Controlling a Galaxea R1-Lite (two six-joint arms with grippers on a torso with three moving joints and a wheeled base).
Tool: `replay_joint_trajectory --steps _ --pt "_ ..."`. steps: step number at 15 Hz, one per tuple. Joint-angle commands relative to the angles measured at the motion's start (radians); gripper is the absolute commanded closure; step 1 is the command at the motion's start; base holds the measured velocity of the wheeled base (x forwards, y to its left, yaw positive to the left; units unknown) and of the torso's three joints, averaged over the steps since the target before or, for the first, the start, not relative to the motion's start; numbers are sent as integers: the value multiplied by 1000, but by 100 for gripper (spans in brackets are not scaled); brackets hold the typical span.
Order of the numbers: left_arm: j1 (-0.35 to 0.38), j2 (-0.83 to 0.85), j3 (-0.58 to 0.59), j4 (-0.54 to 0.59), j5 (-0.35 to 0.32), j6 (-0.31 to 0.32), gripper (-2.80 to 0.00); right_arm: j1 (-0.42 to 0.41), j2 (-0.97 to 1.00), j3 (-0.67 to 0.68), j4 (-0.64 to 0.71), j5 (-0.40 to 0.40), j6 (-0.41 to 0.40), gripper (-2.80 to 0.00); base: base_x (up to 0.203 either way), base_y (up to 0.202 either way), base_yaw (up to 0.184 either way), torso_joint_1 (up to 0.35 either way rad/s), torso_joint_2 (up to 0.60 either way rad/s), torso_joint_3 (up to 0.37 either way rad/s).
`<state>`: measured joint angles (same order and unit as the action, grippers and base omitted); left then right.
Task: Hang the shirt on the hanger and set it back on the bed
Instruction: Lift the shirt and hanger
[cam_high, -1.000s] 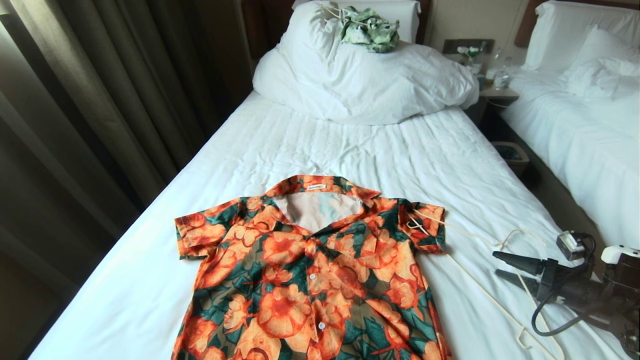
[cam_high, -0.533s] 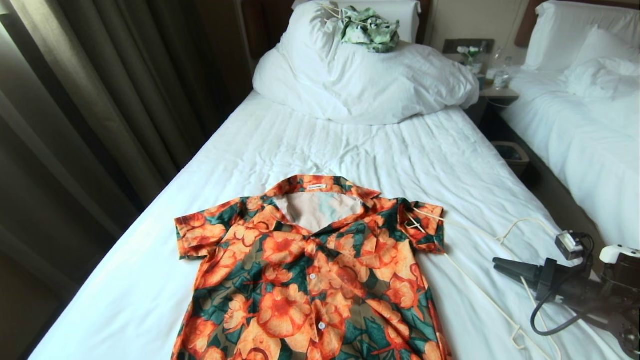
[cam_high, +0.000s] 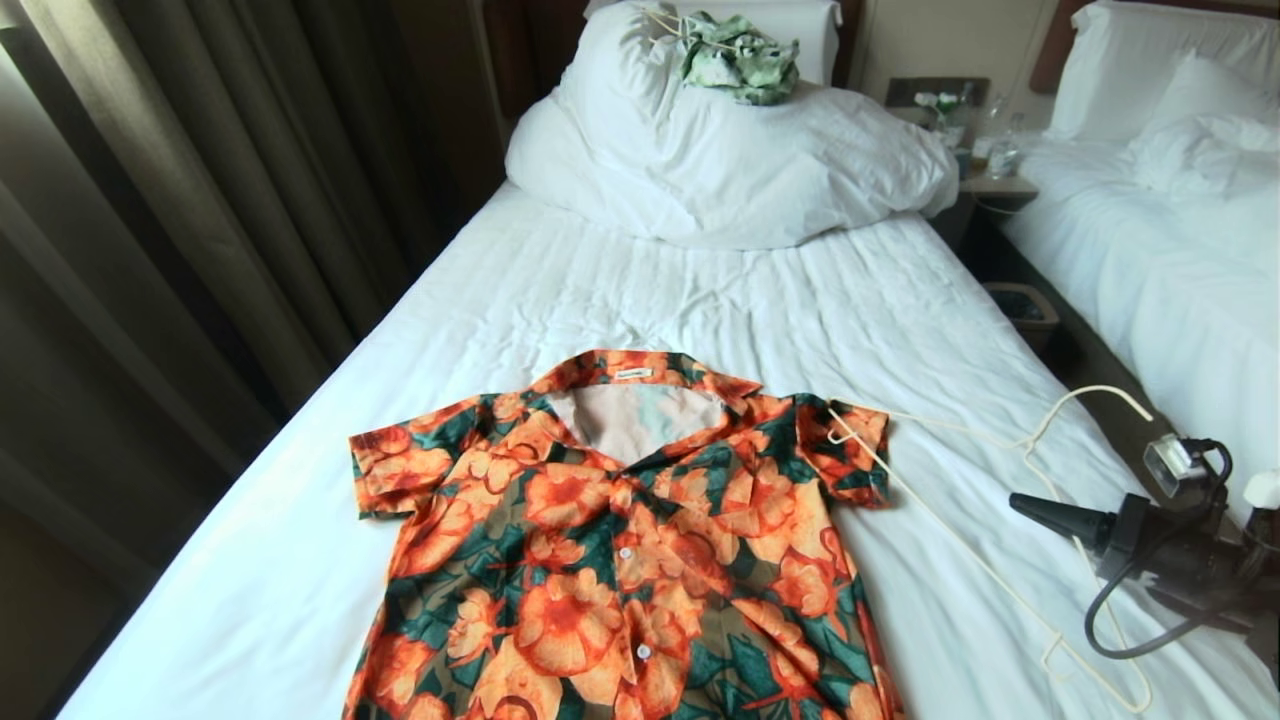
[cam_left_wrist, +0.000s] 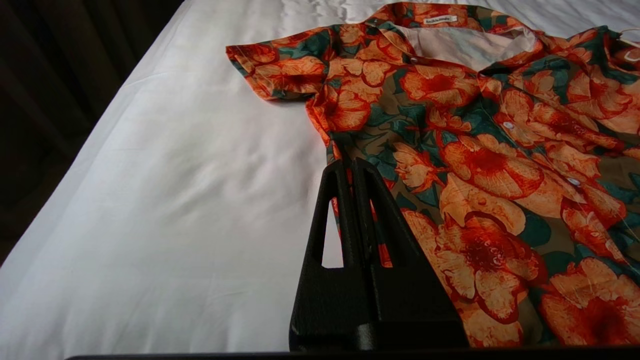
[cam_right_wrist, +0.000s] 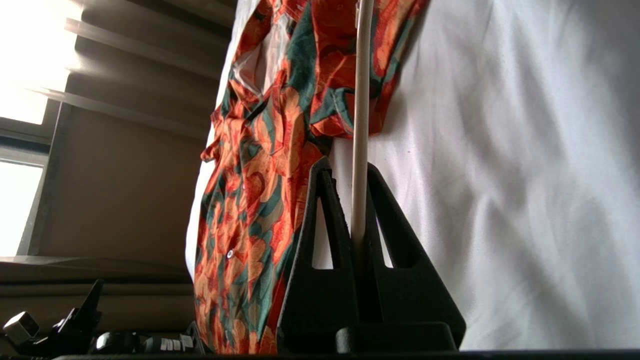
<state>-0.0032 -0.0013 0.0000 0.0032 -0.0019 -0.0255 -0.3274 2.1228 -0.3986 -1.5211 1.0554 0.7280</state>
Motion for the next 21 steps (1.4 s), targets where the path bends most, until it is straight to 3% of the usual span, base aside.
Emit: replay_joint_trajectory --steps 1,4,6,8,9,10,11,12,14,21 --pt "0 0 2 0 0 13 0 -7 -132 10 -9 12 27 0 0 0 0 0 0 0" --pt "0 0 2 0 0 30 0 -17 -262 -35 51 75 72 0 0 0 0 0 0 0" --pt "0 0 2 0 0 32 0 -18 -371 -124 256 110 76 0 0 0 0 0 0 0" --pt "0 0 2 0 0 31 0 -17 -483 -242 549 162 78 0 0 0 0 0 0 0" --pt "0 0 2 0 0 31 0 -16 -528 -298 668 226 78 0 0 0 0 0 0 0" --pt "0 0 2 0 0 31 0 -14 -557 -343 749 341 79 0 0 0 0 0 0 0" --pt "0 0 2 0 0 32 0 -14 -579 -366 788 438 79 0 0 0 0 0 0 0" --pt "0 0 2 0 0 32 0 -13 -598 -378 806 475 78 0 0 0 0 0 0 0" --pt "0 0 2 0 0 32 0 -2 -599 -379 749 475 73 0 0 0 0 0 0 0" --pt "0 0 2 0 0 30 0 68 -571 -280 172 475 72 0 0 0 0 0 0 0"
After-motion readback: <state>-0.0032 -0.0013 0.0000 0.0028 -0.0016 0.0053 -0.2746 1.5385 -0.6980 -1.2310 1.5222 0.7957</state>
